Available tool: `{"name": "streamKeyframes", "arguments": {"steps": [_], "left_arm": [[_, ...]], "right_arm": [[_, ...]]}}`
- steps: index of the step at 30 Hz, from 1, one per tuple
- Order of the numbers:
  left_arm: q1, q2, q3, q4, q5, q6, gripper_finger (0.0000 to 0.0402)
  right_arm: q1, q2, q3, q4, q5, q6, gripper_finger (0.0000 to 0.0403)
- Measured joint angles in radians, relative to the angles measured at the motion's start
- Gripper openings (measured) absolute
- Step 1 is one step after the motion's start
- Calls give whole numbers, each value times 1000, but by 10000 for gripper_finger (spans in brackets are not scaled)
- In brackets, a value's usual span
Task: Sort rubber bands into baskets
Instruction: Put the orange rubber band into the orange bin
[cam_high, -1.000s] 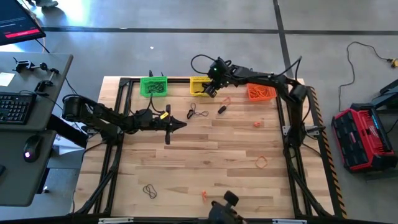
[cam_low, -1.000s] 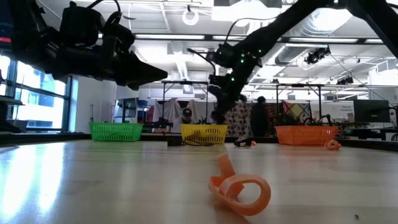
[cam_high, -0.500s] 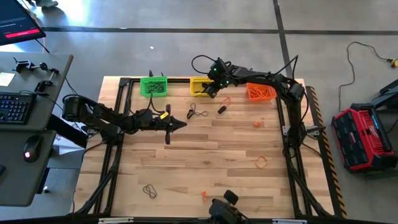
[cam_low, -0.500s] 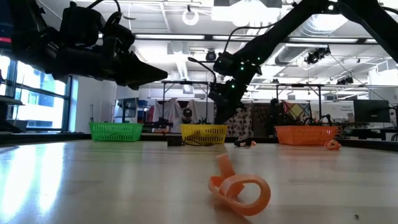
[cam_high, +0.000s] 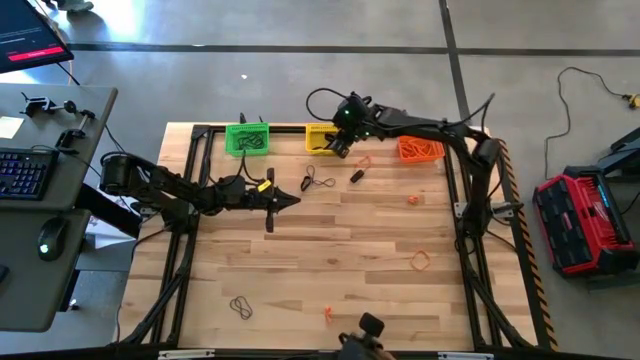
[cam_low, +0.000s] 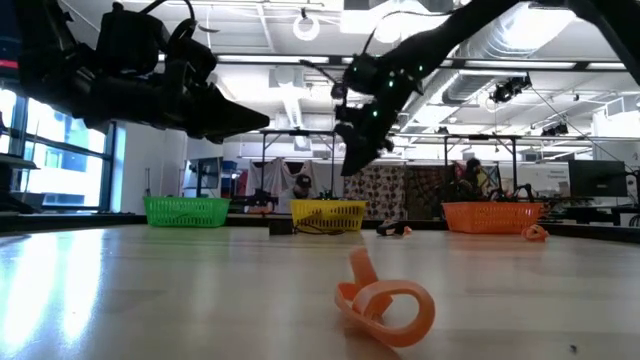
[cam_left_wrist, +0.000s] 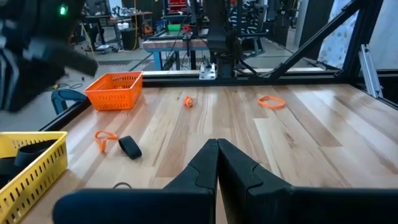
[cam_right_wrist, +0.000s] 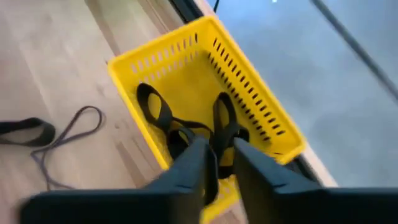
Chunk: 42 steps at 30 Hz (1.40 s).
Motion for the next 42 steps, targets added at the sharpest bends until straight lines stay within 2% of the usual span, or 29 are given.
{"name": "streamKeyframes", "arguments": {"steps": [1, 3, 6, 14, 18, 24, 34, 37, 42], "left_arm": [[0, 0, 0, 0, 0, -2, 0], [-2, 0, 0, -1, 0, -4, 0], [-10, 0, 0, -3, -1, -7, 0], [-15, 0, 0, -3, 0, -4, 0], [-14, 0, 0, -2, 0, -4, 0], [-14, 0, 0, -2, -5, 4, 0], [-14, 0, 0, -2, -6, 8, 0], [-14, 0, 0, -2, -7, 8, 0], [-14, 0, 0, -2, -7, 4, 0]], "right_arm": [[5, -15, 0, -7, 4, -12, 34], [10, -41, -5, -11, 1, -18, 12], [21, -105, -106, 83, -12, -8, 11], [59, -319, -549, 474, -47, 102, 1], [90, -379, -667, 537, -54, 140, 1], [105, -380, -741, 541, -2, 170, 21], [97, -326, -755, 540, 2, 166, 128], [80, -308, -754, 545, 2, 160, 138], [43, -248, -754, 586, 3, 153, 132]]}}
